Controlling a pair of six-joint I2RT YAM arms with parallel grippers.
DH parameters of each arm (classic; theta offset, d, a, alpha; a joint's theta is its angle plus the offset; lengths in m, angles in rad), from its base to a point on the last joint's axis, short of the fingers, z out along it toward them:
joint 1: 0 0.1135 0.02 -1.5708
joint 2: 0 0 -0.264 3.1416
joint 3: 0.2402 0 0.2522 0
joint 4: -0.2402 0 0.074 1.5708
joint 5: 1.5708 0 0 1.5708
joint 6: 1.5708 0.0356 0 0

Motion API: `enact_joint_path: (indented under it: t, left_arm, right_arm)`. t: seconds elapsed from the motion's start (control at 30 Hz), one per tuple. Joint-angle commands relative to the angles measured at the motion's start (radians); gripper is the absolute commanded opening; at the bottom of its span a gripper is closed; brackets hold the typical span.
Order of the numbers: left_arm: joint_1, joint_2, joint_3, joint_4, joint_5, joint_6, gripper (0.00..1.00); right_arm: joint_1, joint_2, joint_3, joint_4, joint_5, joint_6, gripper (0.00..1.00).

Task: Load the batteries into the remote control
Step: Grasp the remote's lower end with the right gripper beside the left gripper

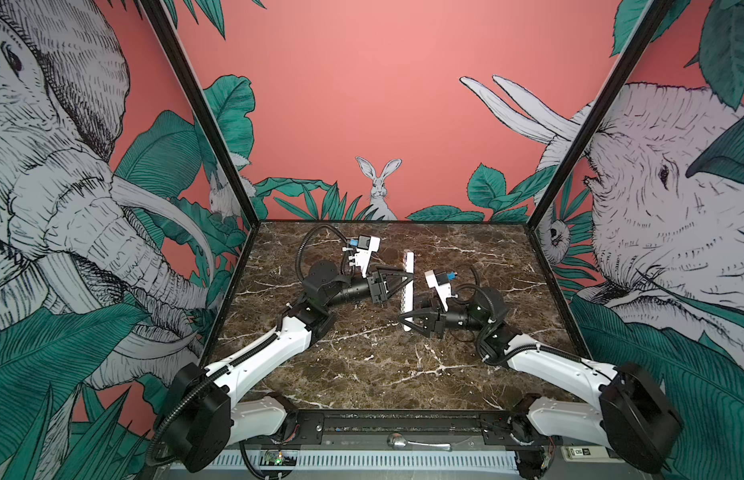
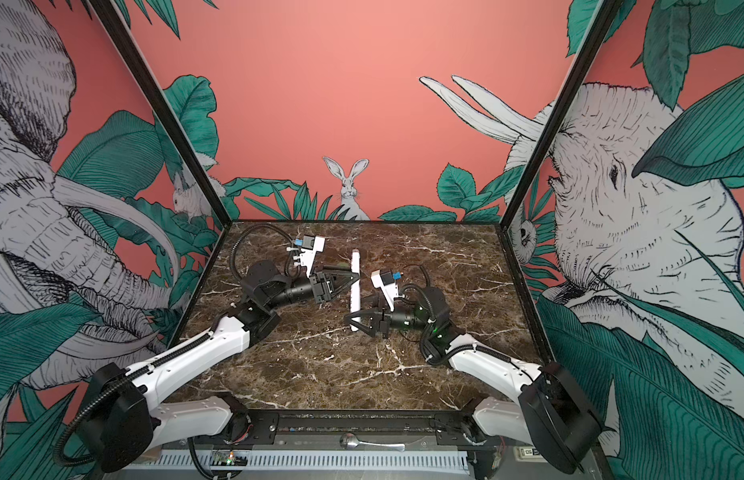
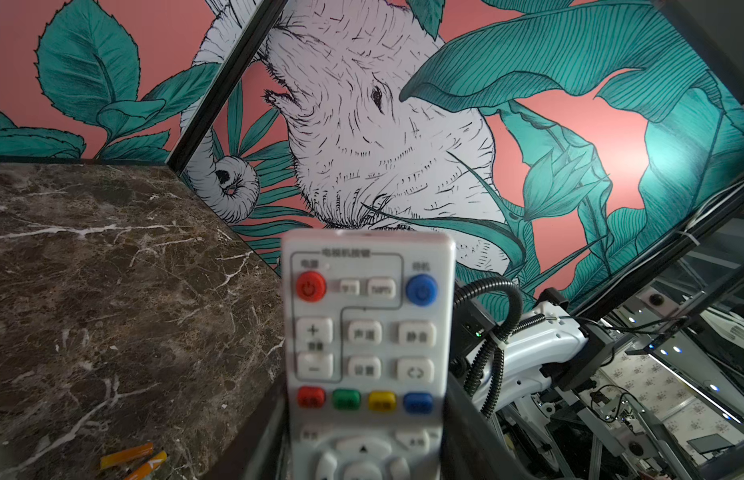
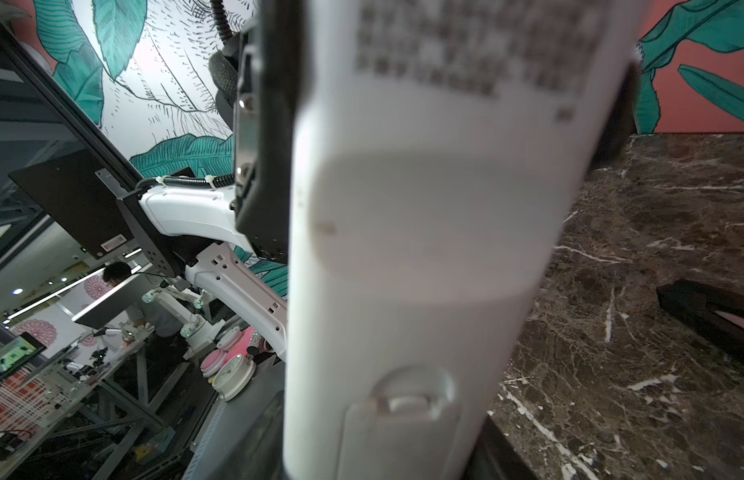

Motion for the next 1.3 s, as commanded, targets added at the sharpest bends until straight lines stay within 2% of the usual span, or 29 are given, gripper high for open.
enact_joint_path:
  t: [0.0,0.07,0.13,0.27,0.4,0.57,0.8,0.93,1.07,1.27]
  left_arm:
    - [-0.001,-0.023,-0.008,0.044,0.011,-0.035,0.16]
    - [0.001,-0.024,-0.005,0.027,0.005,-0.026,0.18]
    - [0.001,-0.027,-0.002,0.000,-0.002,-0.012,0.23]
    - [-0.001,-0.040,0.007,-0.086,-0.037,0.041,0.50]
    - [-0.002,-0.068,0.025,-0.188,-0.087,0.100,0.72]
    - [-0.003,-0.094,0.065,-0.331,-0.169,0.179,0.90]
    - [-0.044,-0.113,0.122,-0.493,-0.332,0.313,0.90]
    - [-0.049,-0.101,0.152,-0.534,-0.406,0.351,0.89]
    - [-0.086,-0.069,0.184,-0.539,-0.452,0.369,0.86]
    - [-0.102,0.014,0.219,-0.485,-0.456,0.362,0.81]
  right_arm:
    - [0.006,-0.017,0.026,0.066,-0.023,-0.025,0.42]
    - [0.005,-0.022,0.027,0.057,-0.020,-0.030,0.33]
    - [0.006,-0.024,0.032,0.024,-0.012,-0.049,0.25]
    - [0.006,-0.029,0.049,-0.078,0.006,-0.108,0.13]
    - [0.006,-0.052,0.056,-0.168,0.068,-0.165,0.07]
    - [0.005,-0.078,0.079,-0.340,0.190,-0.266,0.00]
    - [0.007,-0.095,0.114,-0.549,0.438,-0.375,0.00]
    - [0.013,-0.120,0.114,-0.588,0.547,-0.392,0.00]
    - [0.015,-0.138,0.104,-0.607,0.641,-0.387,0.00]
    - [0.016,-0.106,0.106,-0.632,0.710,-0.361,0.00]
